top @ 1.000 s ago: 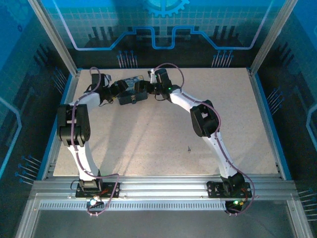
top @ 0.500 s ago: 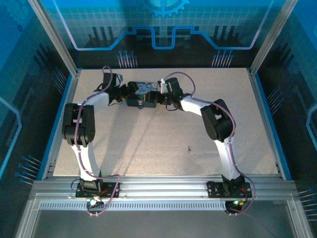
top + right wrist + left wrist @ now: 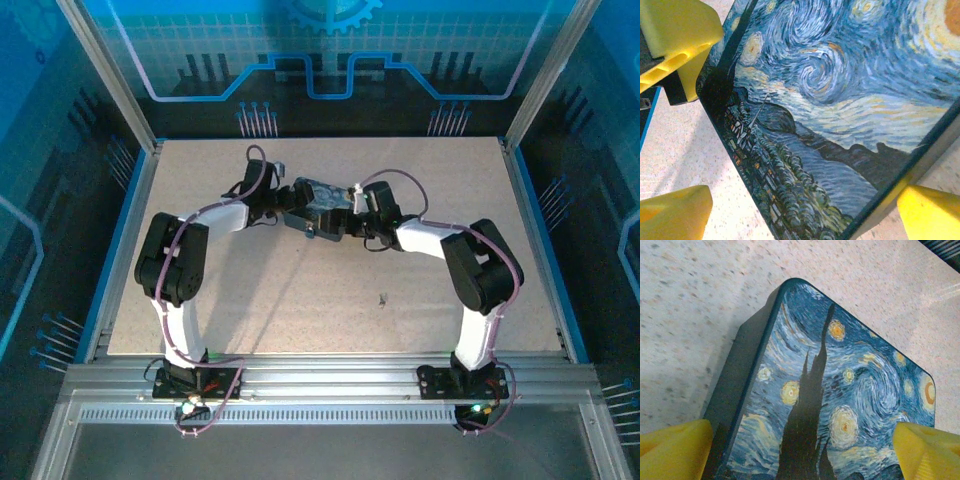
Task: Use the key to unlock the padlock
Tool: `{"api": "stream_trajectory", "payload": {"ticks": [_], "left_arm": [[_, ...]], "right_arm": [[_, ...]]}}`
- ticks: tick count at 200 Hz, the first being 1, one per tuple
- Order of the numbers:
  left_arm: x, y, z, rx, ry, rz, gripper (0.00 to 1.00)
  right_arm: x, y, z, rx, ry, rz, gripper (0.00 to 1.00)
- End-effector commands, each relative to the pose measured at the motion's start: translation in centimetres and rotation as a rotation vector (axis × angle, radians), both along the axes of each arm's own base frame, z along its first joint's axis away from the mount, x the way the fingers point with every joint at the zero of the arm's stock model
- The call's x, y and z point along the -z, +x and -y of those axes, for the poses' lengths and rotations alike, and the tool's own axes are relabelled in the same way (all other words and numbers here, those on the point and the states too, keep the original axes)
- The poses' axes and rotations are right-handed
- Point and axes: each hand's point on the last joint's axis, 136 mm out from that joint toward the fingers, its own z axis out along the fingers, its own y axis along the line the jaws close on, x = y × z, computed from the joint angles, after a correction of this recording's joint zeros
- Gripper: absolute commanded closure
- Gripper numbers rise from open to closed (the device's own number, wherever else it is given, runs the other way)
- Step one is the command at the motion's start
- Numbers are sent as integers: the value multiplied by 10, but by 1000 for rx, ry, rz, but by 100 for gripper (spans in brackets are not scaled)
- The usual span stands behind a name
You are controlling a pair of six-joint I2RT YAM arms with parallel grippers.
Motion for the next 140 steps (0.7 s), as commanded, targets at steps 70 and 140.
{"api": "stream_trajectory", "payload": {"ticks": [70, 140], "left_arm": [[-57, -33, -22, -58, 38, 86, 1], [-56, -115, -2, -12, -33, 50, 1]], "right_arm": [[-33, -43, 79, 67, -268, 42, 2], [3, -152, 120, -18, -468, -267, 14]]}}
